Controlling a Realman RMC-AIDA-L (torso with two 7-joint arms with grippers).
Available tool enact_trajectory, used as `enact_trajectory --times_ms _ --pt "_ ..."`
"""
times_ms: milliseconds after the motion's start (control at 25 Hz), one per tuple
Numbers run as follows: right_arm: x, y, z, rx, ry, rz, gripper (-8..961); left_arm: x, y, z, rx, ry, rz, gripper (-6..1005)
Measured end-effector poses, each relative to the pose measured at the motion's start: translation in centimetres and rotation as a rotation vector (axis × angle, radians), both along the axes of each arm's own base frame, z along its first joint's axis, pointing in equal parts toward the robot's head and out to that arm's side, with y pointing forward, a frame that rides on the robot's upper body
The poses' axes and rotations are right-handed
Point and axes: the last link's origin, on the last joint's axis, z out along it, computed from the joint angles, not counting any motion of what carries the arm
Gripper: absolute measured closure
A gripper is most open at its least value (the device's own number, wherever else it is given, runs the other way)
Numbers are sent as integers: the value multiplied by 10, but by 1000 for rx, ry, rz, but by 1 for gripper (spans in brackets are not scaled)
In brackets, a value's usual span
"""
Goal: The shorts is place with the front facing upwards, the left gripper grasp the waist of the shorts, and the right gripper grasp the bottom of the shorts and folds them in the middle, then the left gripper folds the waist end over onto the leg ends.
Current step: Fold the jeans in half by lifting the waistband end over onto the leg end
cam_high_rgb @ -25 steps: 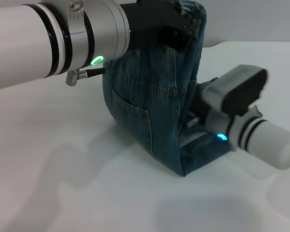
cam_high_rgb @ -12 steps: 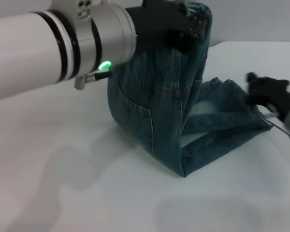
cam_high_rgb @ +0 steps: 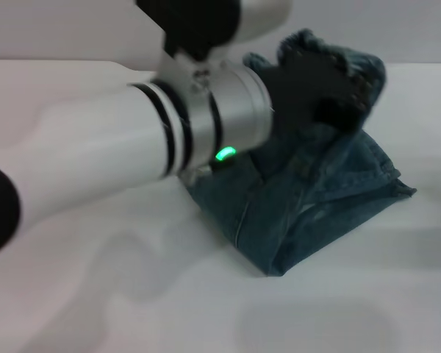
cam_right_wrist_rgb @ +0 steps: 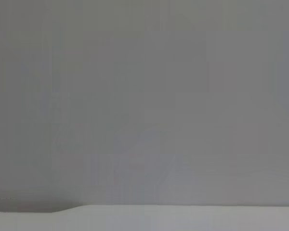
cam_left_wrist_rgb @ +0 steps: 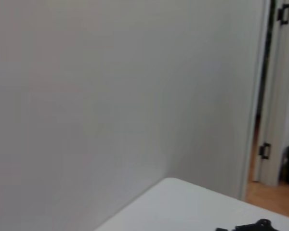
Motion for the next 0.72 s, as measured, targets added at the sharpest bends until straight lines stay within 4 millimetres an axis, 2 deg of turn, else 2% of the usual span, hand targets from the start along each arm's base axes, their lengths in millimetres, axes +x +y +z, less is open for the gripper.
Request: enact_trajectory --times_ms 440,720 --pt "4 -5 1 -2 -18 -2 953 5 -8 -54 -65 -45 -45 890" --pt "-1 -4 1 -14 -41 21 953 7 -9 -61 -40 -76 -61 888"
